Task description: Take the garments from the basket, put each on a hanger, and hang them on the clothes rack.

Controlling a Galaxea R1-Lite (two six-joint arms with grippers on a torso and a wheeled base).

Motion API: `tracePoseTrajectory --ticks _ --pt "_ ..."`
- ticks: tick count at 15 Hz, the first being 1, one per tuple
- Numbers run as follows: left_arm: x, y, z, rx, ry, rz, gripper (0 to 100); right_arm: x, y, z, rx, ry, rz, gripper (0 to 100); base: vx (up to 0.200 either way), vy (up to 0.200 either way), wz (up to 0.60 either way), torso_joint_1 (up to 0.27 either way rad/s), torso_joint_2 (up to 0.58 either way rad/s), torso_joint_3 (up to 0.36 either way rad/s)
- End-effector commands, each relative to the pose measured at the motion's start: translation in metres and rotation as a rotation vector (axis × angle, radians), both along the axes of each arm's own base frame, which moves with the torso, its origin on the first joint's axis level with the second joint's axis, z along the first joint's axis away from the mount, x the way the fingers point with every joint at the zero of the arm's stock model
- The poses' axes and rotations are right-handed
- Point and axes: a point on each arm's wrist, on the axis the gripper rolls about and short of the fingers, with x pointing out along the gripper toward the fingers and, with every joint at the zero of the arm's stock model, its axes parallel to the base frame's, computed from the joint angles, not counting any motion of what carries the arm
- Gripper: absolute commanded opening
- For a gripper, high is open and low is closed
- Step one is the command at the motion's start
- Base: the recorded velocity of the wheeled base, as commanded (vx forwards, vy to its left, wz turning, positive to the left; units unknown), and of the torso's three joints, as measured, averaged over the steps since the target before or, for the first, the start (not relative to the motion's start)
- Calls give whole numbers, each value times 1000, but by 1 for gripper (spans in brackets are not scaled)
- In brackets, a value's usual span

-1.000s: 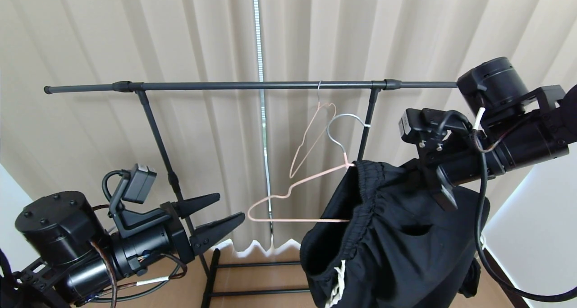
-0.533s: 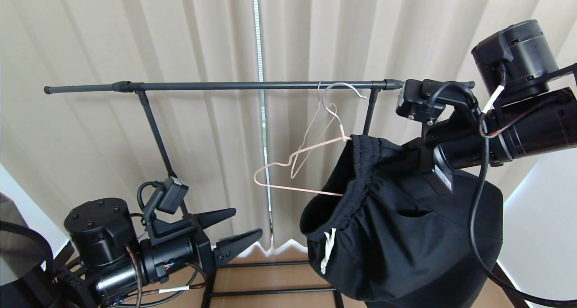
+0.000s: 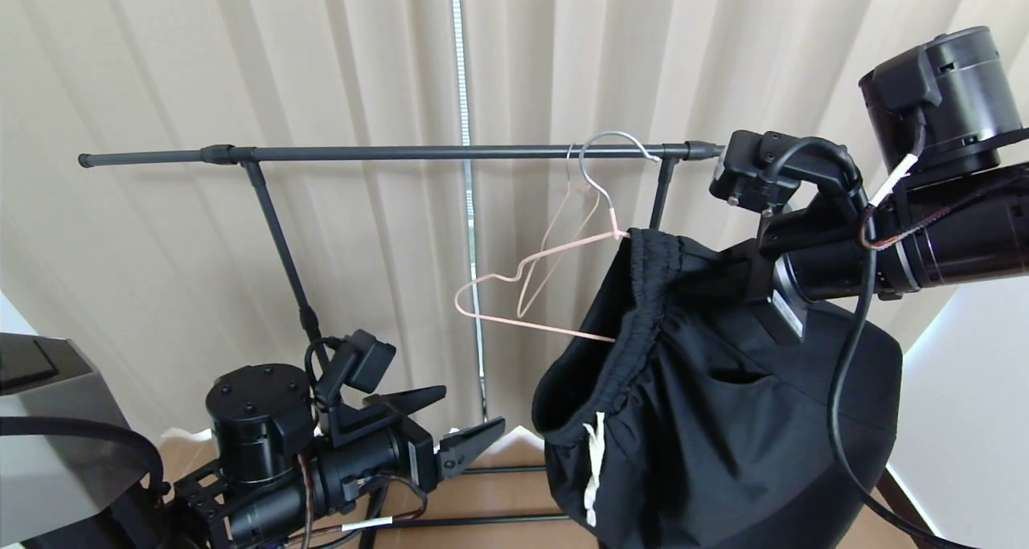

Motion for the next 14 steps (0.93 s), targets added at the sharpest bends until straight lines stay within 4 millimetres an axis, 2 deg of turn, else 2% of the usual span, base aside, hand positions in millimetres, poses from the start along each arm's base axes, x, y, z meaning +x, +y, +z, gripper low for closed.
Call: tracePoseTrajectory --ticks 1,7,12,14 --pt "2 -7 -6 9 15 -4 100 -7 1 -5 2 -6 12 0 0 0 0 0 0 0" --pt "14 -30 -18 1 39 99 100 -23 11 -5 68 14 -14 0 0 0 0 0 0 0" --pt "19 -34 -23 3 46 148 100 -35 16 -9 78 4 25 0 0 0 0 0 0 0" --pt "20 -35 -31 19 62 149 100 -41 17 -11 96 -19 41 0 0 0 0 0 0 0"
